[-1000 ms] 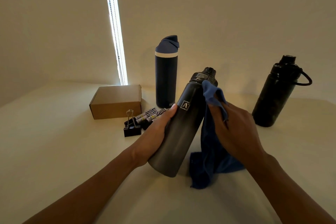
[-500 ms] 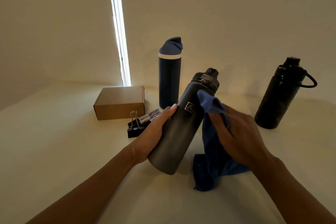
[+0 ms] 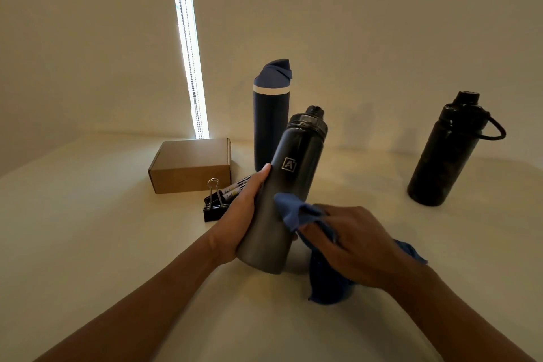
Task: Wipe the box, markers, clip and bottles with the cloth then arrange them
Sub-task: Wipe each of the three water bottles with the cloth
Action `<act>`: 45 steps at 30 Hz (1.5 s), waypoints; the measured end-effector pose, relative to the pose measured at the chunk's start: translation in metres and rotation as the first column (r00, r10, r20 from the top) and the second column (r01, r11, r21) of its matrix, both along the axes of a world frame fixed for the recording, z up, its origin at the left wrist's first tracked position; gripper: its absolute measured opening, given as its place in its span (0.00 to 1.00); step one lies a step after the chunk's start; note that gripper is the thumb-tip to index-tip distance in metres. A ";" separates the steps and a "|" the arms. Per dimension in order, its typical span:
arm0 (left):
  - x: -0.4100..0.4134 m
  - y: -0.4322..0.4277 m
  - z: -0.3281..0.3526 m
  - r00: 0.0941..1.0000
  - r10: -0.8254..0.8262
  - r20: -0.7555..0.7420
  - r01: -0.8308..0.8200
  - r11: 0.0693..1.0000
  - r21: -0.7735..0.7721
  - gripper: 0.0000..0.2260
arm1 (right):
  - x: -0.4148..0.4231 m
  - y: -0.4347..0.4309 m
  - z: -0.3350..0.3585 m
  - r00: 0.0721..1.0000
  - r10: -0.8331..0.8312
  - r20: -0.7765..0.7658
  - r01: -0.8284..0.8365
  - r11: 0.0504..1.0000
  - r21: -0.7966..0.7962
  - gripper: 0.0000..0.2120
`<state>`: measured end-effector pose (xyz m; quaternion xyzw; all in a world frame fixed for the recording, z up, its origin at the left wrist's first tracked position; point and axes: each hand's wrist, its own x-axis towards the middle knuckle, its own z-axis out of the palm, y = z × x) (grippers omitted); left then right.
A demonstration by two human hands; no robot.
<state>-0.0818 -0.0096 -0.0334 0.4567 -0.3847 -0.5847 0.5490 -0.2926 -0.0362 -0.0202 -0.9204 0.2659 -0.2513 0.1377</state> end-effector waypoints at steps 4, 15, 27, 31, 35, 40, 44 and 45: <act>0.007 -0.005 0.001 0.995 0.089 -0.034 -0.087 0.995 0.042 0.27 | 0.005 0.008 -0.005 0.976 0.115 -0.183 -0.121 0.992 -0.022 0.25; 0.014 -0.001 0.004 0.967 -0.046 -0.250 0.061 0.997 0.050 0.36 | 0.013 0.022 -0.001 0.947 0.183 -0.264 -0.227 0.962 -0.149 0.12; 0.006 0.003 0.002 0.984 -0.136 -0.113 0.145 0.986 0.077 0.33 | -0.014 -0.024 -0.006 0.970 -0.217 0.108 0.237 0.941 -0.242 0.19; 0.002 0.003 0.003 0.978 -0.182 -0.098 0.189 0.980 0.061 0.33 | -0.020 -0.031 -0.011 0.936 -0.304 0.176 0.325 0.940 -0.107 0.22; 0.004 -0.003 0.000 0.997 0.071 0.019 -0.070 0.996 -0.052 0.24 | -0.003 -0.001 -0.010 0.995 0.025 -0.102 -0.038 0.990 -0.136 0.13; 0.019 -0.004 0.004 1.000 0.023 -0.017 -0.023 0.999 -0.039 0.33 | 0.020 0.024 -0.008 0.940 0.191 -0.284 -0.207 0.978 -0.027 0.21; 0.019 -0.006 0.005 0.999 0.049 -0.013 -0.050 0.997 -0.065 0.32 | 0.018 0.024 -0.008 0.942 0.176 -0.285 -0.197 0.979 -0.046 0.25; 0.020 -0.007 0.004 0.998 0.060 -0.003 -0.060 0.996 -0.065 0.32 | 0.015 0.022 -0.007 0.948 0.142 -0.286 -0.173 0.981 -0.084 0.26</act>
